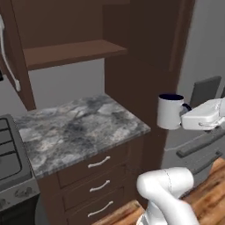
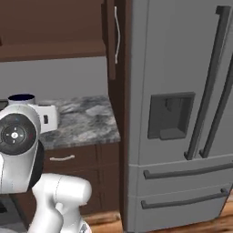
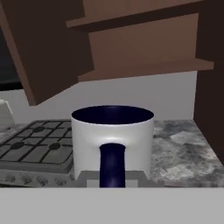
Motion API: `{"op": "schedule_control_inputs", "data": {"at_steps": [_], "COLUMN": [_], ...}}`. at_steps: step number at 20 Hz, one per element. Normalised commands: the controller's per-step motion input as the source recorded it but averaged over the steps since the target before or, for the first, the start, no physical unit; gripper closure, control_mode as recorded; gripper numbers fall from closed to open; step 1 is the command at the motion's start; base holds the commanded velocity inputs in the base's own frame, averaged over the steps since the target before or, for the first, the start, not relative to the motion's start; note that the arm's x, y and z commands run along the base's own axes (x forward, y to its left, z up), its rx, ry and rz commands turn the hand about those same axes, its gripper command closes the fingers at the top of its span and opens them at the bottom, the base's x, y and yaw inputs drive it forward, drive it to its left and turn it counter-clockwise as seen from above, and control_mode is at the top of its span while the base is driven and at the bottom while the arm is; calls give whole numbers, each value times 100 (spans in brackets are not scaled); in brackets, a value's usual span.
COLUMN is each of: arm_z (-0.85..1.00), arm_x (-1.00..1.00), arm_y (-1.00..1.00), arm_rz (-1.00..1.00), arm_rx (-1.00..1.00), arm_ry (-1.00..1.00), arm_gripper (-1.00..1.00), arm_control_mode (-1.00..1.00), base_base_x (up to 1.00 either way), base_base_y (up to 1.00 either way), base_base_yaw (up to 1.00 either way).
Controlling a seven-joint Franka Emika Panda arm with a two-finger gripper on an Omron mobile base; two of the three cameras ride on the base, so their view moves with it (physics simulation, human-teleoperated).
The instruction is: There is a tray on the dining counter. Grab the cup, mug, and pitcher and place them on the tray. The pitcher may be placed next to the tray if it cannot fit the tray.
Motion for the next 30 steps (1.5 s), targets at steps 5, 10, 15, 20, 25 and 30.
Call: {"op": "schedule_control_inputs", "data": {"at_steps": [5,10,15,20,25,30], "arm_z": [0,0,0,0,0,0], "arm_x": [0,0,0,0,0,0], "arm_y": [0,0,0,0,0,0], "arm_rz": [0,0,0,0,0,0], "arm_rx": [0,0,0,0,0,0], "arm_ry": [0,0,0,0,0,0], "arm_gripper": [100,100,100,100,100,100], "arm_control_mode": [100,100,100,100,100,100], "base_base_x": [-100,-100,-73,-20,-5,0], "base_base_y": [8,79,86,71,54,36], "base_base_yaw": [0,13,67,93,98,100]}}
